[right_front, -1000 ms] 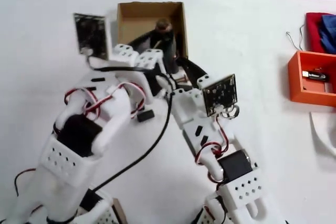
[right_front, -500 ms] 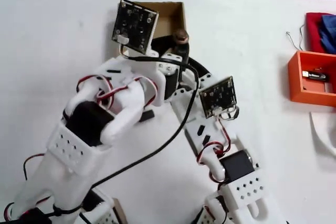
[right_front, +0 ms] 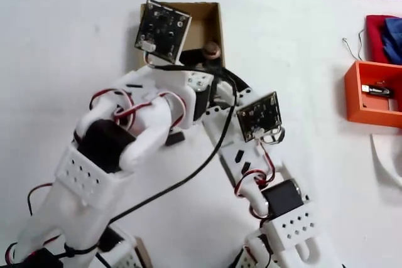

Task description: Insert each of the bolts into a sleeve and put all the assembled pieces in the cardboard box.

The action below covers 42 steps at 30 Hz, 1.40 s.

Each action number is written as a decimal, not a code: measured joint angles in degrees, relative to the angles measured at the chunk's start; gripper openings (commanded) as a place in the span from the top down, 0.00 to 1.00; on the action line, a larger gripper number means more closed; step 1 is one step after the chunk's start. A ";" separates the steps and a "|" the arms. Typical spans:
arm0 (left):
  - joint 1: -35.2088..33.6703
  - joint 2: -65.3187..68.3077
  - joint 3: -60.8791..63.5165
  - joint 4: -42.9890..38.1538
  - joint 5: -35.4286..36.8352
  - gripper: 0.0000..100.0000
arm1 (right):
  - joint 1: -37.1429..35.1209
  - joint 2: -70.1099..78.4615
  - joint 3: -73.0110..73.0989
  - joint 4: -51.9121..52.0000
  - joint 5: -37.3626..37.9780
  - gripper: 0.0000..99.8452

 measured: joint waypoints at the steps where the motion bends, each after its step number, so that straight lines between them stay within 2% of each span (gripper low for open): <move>1: -0.44 0.00 0.00 0.09 0.00 0.83 | 0.00 0.00 0.00 0.00 0.00 0.98; 3: -0.88 0.00 0.00 0.09 0.18 0.80 | -0.26 0.00 0.00 0.00 0.00 0.98; 9: -1.14 0.00 0.00 3.08 0.09 0.80 | -1.85 0.00 0.00 0.00 0.00 0.98; 21: -1.32 0.00 0.00 3.08 0.00 0.80 | -1.93 0.00 0.00 0.00 0.18 0.98; 25: -3.60 0.00 0.00 3.16 0.09 0.80 | -2.37 0.00 0.00 0.00 0.18 0.98; 29: -6.68 0.00 -0.18 3.16 -2.73 0.80 | -2.20 0.09 0.09 0.00 0.35 0.98; 35: -6.68 0.00 -0.18 3.16 -4.31 0.80 | -2.20 0.00 0.09 0.00 0.35 0.98; 42: -7.38 0.00 -8.88 3.16 -4.40 0.80 | -2.11 0.00 0.09 0.88 0.35 0.98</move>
